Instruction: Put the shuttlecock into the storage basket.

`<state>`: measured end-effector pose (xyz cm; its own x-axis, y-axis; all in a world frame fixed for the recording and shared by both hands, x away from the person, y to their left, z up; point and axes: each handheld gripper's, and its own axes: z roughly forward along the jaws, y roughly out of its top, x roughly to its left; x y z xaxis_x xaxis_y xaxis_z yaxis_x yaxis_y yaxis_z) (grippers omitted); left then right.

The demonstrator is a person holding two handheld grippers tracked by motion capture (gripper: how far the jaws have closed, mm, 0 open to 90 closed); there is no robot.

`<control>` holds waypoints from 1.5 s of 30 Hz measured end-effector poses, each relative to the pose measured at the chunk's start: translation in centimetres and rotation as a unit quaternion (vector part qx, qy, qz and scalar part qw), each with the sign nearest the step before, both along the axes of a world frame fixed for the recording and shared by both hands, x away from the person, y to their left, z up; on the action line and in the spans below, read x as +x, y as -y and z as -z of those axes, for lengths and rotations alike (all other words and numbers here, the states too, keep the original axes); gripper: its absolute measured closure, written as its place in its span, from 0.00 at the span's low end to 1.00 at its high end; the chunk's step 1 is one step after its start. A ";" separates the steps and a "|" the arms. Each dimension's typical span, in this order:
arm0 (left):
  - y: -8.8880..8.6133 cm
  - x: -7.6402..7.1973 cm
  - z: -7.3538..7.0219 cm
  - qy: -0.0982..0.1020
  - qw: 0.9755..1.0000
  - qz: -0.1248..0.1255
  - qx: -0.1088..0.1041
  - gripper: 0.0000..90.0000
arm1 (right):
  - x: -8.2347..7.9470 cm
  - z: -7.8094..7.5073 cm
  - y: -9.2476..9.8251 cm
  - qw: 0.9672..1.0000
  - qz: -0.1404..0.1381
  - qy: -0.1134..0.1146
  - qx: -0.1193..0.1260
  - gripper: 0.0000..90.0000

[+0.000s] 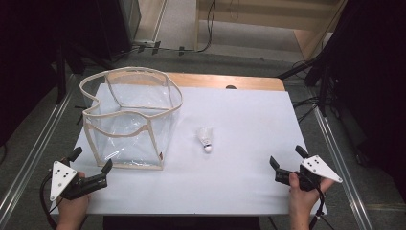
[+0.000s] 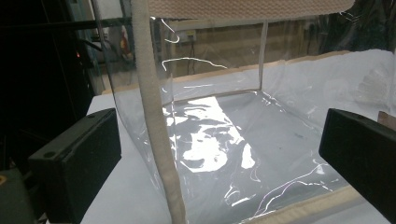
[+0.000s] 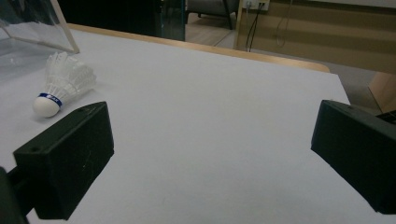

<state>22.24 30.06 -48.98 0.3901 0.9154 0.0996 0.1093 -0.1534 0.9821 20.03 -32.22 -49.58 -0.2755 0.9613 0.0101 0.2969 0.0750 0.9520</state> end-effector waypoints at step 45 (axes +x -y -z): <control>0.1 -0.2 0.1 0.004 1.000 -0.001 0.005 0.00 | 6.1 -6.3 -7.7 0.990 -0.106 -0.073 -0.059 0.00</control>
<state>22.09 29.97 -49.03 0.3882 0.9147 0.1122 0.1016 -0.1634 0.9813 26.12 -24.54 -43.30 -0.4757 0.8785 -0.0438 0.3954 0.2580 0.8815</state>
